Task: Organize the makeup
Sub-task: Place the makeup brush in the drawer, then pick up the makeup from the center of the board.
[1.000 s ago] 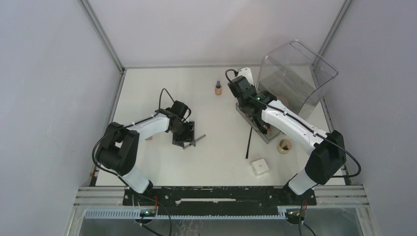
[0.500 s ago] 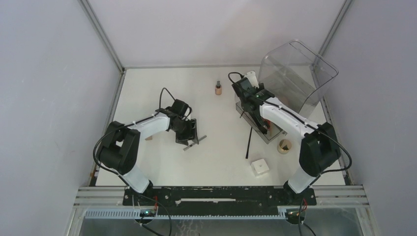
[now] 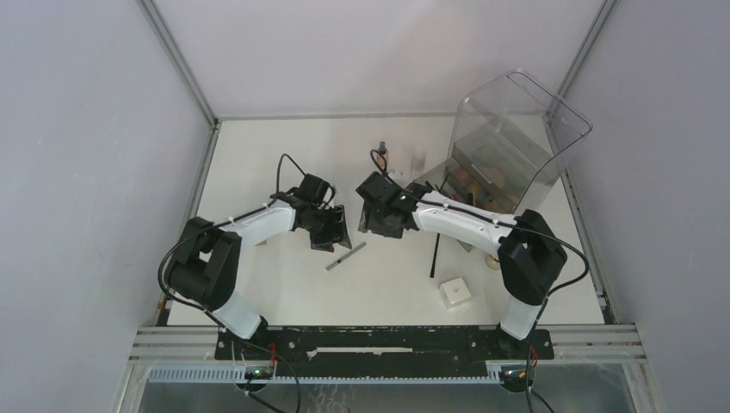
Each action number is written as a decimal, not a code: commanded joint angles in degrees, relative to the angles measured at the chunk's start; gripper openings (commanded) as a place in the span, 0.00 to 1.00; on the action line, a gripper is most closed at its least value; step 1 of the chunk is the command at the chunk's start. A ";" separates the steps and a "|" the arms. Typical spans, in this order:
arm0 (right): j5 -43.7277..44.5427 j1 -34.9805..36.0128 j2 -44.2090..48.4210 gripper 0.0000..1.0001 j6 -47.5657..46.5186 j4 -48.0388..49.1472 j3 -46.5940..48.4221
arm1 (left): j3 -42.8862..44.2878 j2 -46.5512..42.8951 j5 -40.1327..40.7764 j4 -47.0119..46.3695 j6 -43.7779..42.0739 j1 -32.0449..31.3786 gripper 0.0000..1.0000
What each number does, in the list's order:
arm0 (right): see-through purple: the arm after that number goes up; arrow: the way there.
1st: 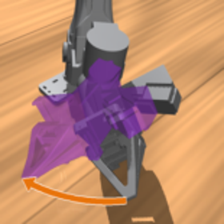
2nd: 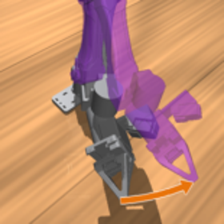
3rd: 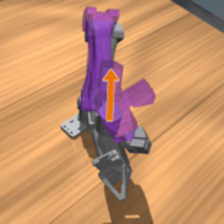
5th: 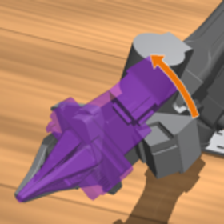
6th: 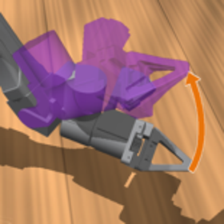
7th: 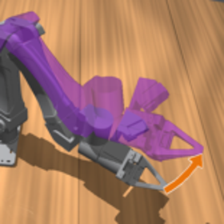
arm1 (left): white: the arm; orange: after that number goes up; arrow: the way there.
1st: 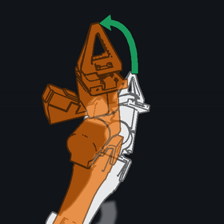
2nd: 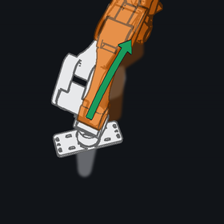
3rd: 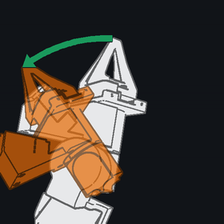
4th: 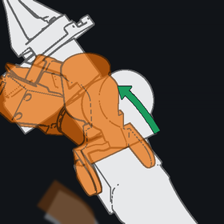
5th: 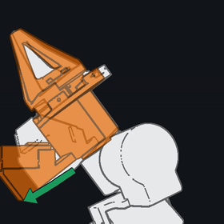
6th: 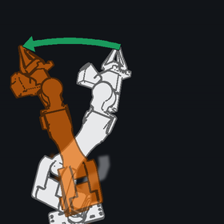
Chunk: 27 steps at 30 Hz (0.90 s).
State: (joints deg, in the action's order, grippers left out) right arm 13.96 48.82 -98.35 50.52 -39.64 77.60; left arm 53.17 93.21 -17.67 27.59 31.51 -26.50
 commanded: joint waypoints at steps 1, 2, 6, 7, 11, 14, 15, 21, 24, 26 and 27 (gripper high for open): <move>-5.62 1.16 -1.57 0.66 10.17 0.55 0.71 | 0.03 -6.44 7.38 3.59 -1.05 0.55 0.60; -6.20 1.25 -1.82 0.66 11.01 0.51 0.71 | 0.20 -7.83 8.21 4.44 -1.13 1.29 0.60; -8.74 2.01 -3.96 0.67 13.70 0.62 1.11 | 1.57 -14.04 10.98 8.62 -1.57 6.29 0.61; -9.73 2.09 -5.23 0.67 14.38 -0.38 1.89 | 1.92 -15.61 11.51 9.89 -1.80 7.75 0.61; -12.90 2.78 -12.39 0.64 16.60 -9.69 9.03 | 3.63 -21.30 13.52 13.17 -2.41 12.74 0.61; -13.92 3.41 -15.82 0.62 17.80 -12.09 11.23 | 4.77 -23.96 14.92 14.15 -2.59 14.53 0.61; -15.07 3.47 -16.55 0.62 18.18 -11.86 11.33 | 4.97 -24.40 15.10 14.35 -2.66 14.86 0.61; -17.91 3.94 -19.74 0.57 20.30 -9.70 11.31 | 4.06 -25.33 15.11 14.55 -2.59 15.10 0.61; -18.00 4.10 -21.55 0.49 20.75 -8.35 12.03 | 2.82 -26.02 15.00 14.24 -2.66 15.14 0.61; -17.16 4.11 -23.16 0.45 20.12 -8.67 13.68 | 2.44 -26.51 15.19 14.24 -2.84 15.21 0.61; -16.52 4.14 -23.90 0.42 19.64 -9.13 14.67 | 2.30 -26.72 15.25 14.32 -2.90 15.17 0.61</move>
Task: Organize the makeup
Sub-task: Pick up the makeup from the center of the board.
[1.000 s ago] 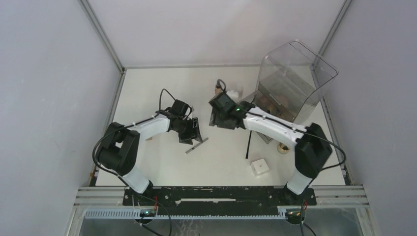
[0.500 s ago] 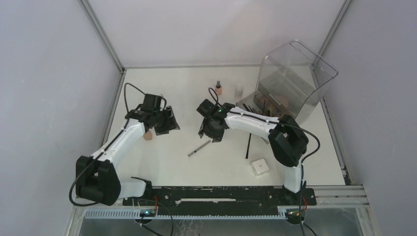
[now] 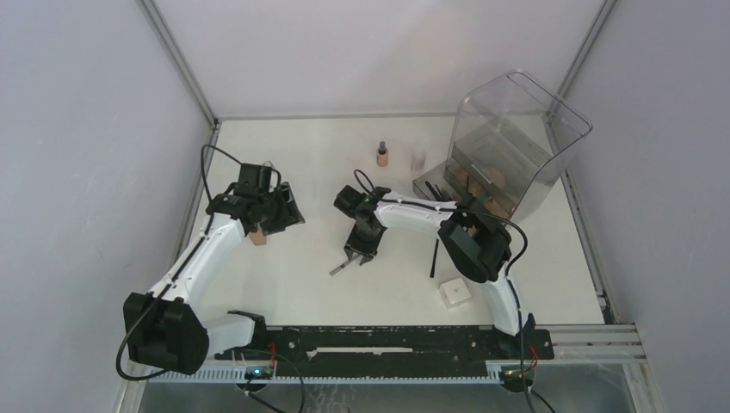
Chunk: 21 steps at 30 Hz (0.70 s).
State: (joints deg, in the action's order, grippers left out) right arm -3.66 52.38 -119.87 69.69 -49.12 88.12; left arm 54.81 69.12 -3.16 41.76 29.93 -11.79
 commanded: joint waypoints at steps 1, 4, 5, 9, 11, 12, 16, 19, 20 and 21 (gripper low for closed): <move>1.89 0.69 -2.98 0.38 0.19 0.06 4.83 | 0.53 -2.94 0.70 0.16 -1.36 0.45 0.61; 3.96 0.93 -4.09 0.23 -0.73 0.07 5.53 | 0.35 -3.64 0.98 0.38 -1.53 0.54 0.61; 4.24 0.76 -4.40 0.17 -1.35 0.08 5.61 | 0.23 -3.83 1.02 0.47 -1.66 0.56 0.61; 4.77 -0.15 -5.12 0.00 -4.46 0.16 5.94 | 0.00 -4.31 1.19 0.69 -1.79 0.87 0.61; 6.31 -0.18 -4.71 0.00 -8.87 0.83 6.85 | -0.05 -4.35 1.16 0.76 -1.97 0.98 0.61; 6.63 -0.10 -4.24 0.00 -12.08 1.82 7.30 | -0.05 -4.30 1.07 0.78 -2.05 1.05 0.61; 9.65 0.00 1.29 0.00 -23.83 6.20 6.42 | -0.05 -3.88 0.82 0.63 -2.23 1.26 0.61; 11.59 -0.51 9.03 0.00 -32.34 13.02 1.52 | 0.36 -3.27 0.56 0.54 -2.33 1.41 0.61; 10.83 -0.99 11.62 0.00 -35.77 15.30 -0.39 | 0.53 -3.05 0.51 0.52 -2.38 1.39 0.61; 10.62 -1.54 14.13 0.00 -38.97 16.66 -1.87 | 0.73 -2.88 0.40 0.52 -2.51 1.48 0.61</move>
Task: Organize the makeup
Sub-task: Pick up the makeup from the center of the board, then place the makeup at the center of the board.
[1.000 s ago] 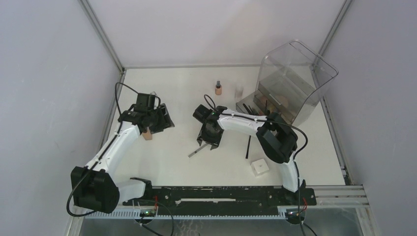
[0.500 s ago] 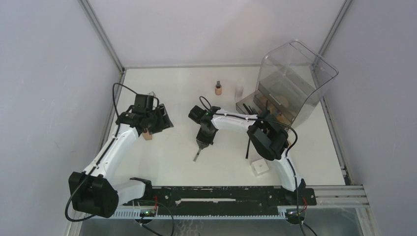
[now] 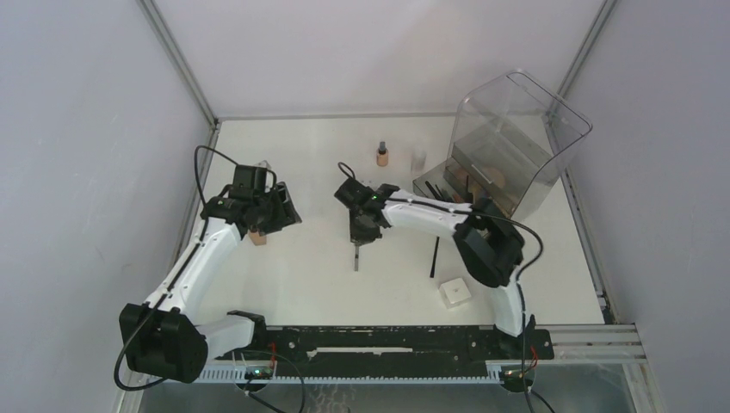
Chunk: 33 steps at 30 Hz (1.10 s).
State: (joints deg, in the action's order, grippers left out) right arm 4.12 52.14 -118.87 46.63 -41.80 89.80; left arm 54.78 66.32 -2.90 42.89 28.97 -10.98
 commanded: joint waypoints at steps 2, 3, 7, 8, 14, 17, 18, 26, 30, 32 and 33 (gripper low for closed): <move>3.98 -2.60 17.40 0.00 -21.36 9.55 -5.38 | 1.40 0.12 0.32 -0.20 -2.01 1.07 0.61; 5.26 -3.32 19.21 0.00 -23.77 9.01 -5.87 | 1.68 0.03 0.38 0.05 -2.18 1.55 0.62; 16.31 -5.67 25.29 0.00 -34.10 5.89 -7.00 | 2.04 -0.63 -1.00 0.15 -2.81 3.59 0.62; 19.52 -6.10 26.50 0.00 -36.51 5.33 -7.26 | 2.10 -0.62 -1.32 0.17 -2.95 3.96 0.62; 43.87 -9.62 29.31 0.00 -49.50 5.61 -10.29 | 2.04 -0.43 -2.04 0.06 -3.13 4.62 0.62; 50.02 -12.52 27.50 0.00 -53.26 6.30 -11.96 | 2.35 -0.36 -2.32 -0.05 -3.03 4.74 0.62; 49.34 -13.62 26.82 0.00 -53.28 6.07 -12.01 | 2.35 -0.45 -2.37 -0.15 -3.09 4.76 0.62; 43.87 -16.26 24.39 0.54 -52.17 4.45 -11.84 | 3.82 0.56 -2.34 0.40 -4.21 5.54 0.62; 39.69 -14.69 28.57 0.63 -47.84 0.25 -11.76 | 4.68 1.20 -2.88 0.29 -4.43 5.79 0.62; 33.78 -13.20 31.24 0.60 -42.28 -2.32 -11.94 | 4.72 1.26 -3.40 -0.13 -4.45 5.84 0.63; 30.81 -12.11 32.14 0.59 -39.76 -3.11 -12.40 | 4.65 1.26 -3.69 -0.44 -4.45 5.80 0.63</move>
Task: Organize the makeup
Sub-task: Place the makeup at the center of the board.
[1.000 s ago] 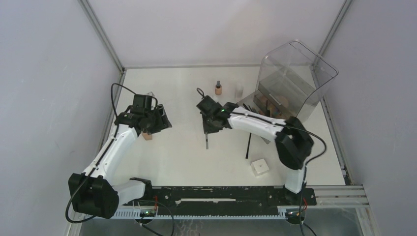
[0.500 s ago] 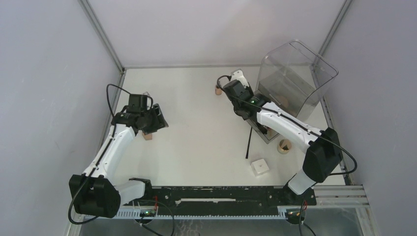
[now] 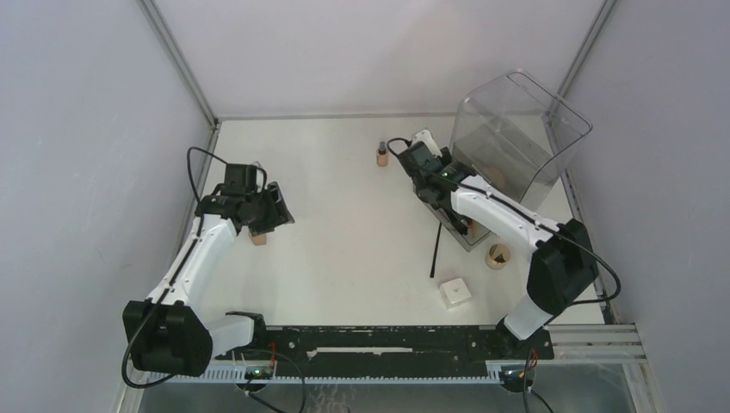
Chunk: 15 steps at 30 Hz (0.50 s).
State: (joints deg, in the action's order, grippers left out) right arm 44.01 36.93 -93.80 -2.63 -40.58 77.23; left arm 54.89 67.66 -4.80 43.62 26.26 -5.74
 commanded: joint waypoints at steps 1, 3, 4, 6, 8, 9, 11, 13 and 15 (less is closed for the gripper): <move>-11.63 4.41 7.76 0.59 12.20 -4.75 -0.66 | 4.46 0.00 -2.02 -1.43 -1.78 0.57 0.63; -14.75 6.80 8.32 0.58 18.95 -4.96 -2.82 | 4.65 0.58 -2.56 -1.55 -1.91 0.56 0.63; -16.31 7.40 8.45 0.57 22.26 -4.24 -4.57 | 4.69 0.96 -2.74 -1.52 -1.99 0.56 0.63; -21.37 7.76 8.59 0.55 28.22 -2.12 -8.57 | 4.78 1.80 -3.22 -1.60 -2.20 0.58 0.63; -22.94 8.18 8.55 0.54 33.95 -0.79 -11.61 | 4.71 2.36 -3.90 -1.50 -2.42 0.60 0.62; -22.79 8.24 8.46 0.55 36.90 -0.71 -12.71 | 4.51 2.37 -3.95 -1.43 -2.44 0.51 0.62; -23.16 7.62 8.25 0.55 42.13 -0.69 -15.00 | 4.07 1.96 -3.78 -1.44 -2.45 0.58 0.62; -24.64 6.33 8.02 0.56 45.74 -0.50 -17.16 | 3.64 1.47 -3.55 -1.41 -2.43 0.56 0.62; -25.75 5.42 8.20 0.56 48.11 -0.29 -18.82 | 3.24 0.99 -3.49 -1.23 -2.48 0.57 0.62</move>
State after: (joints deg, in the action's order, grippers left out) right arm 21.37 44.05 -86.39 34.11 -42.41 59.81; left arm 55.53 70.17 -7.42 43.40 25.02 -5.67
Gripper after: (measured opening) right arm 0.555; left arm 0.625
